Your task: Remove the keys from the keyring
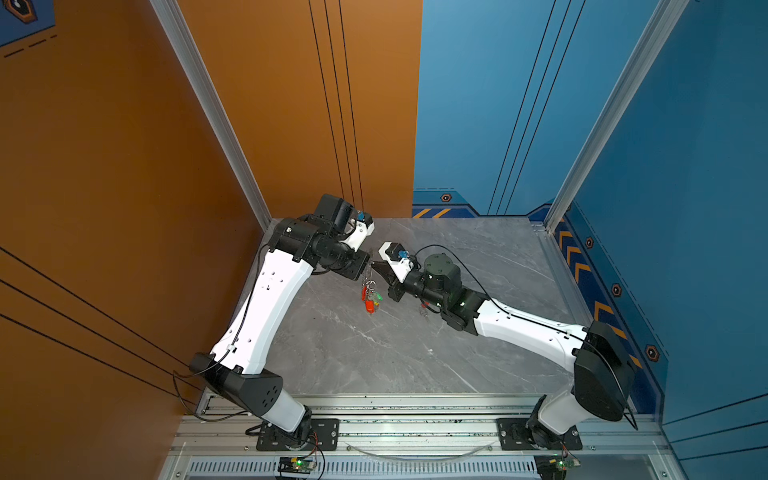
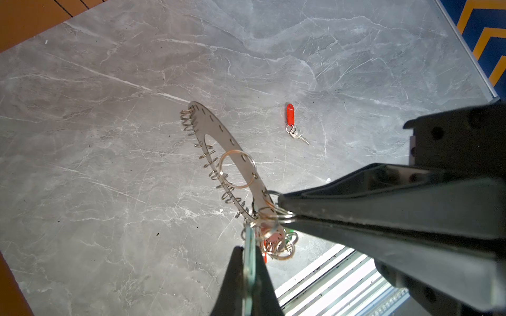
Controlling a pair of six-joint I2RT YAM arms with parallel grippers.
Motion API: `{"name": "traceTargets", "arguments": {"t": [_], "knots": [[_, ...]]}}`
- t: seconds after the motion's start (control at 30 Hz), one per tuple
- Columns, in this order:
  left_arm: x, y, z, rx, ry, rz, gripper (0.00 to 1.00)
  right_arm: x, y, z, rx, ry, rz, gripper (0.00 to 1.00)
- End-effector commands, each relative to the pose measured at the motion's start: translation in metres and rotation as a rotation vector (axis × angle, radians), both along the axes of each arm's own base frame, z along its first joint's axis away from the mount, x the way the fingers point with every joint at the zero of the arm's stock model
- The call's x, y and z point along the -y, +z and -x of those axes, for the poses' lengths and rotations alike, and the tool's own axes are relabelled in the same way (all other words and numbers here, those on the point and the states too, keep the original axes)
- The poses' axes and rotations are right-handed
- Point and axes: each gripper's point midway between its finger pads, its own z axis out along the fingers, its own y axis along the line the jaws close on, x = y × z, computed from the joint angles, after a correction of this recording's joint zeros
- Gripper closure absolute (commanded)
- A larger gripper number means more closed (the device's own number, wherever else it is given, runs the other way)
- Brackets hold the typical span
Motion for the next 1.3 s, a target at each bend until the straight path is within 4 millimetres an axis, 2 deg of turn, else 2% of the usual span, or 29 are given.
{"name": "traceTargets", "arguments": {"t": [0.0,0.23,0.33,0.47,0.57,0.73,0.87,1.03,1.2,1.27], "knots": [[-0.032,-0.002,-0.018,0.031,0.108,-0.084,1.00,0.012,0.043,0.006,0.074,0.001,-0.109,1.00],[-0.035,-0.020,-0.018,-0.023,0.122,-0.096,1.00,0.011,0.072,0.013,0.110,0.031,-0.187,1.00],[-0.032,-0.024,-0.017,-0.045,0.116,-0.078,1.00,0.007,0.077,0.018,0.116,0.059,-0.201,1.00],[-0.022,-0.019,-0.014,-0.054,0.091,-0.021,1.00,0.003,0.072,0.018,0.110,0.062,-0.192,1.00],[-0.026,-0.016,-0.013,-0.041,0.098,-0.026,1.00,0.005,0.069,0.015,0.099,0.042,-0.193,1.00],[-0.026,-0.029,-0.002,-0.093,0.101,-0.003,1.00,0.018,0.059,0.005,0.089,-0.021,-0.153,1.00],[-0.014,-0.052,0.004,-0.152,0.112,0.076,1.00,0.030,0.042,0.002,0.073,-0.054,-0.069,1.00],[0.008,-0.084,-0.005,-0.142,0.161,0.236,1.00,0.063,0.028,-0.007,0.048,-0.118,0.013,1.00],[0.037,-0.134,-0.017,-0.145,0.187,0.308,1.00,0.096,0.019,-0.016,0.025,-0.167,0.090,1.00],[0.049,-0.156,-0.022,-0.158,0.204,0.328,1.00,0.116,0.018,-0.025,0.022,-0.204,0.114,1.00]]}}
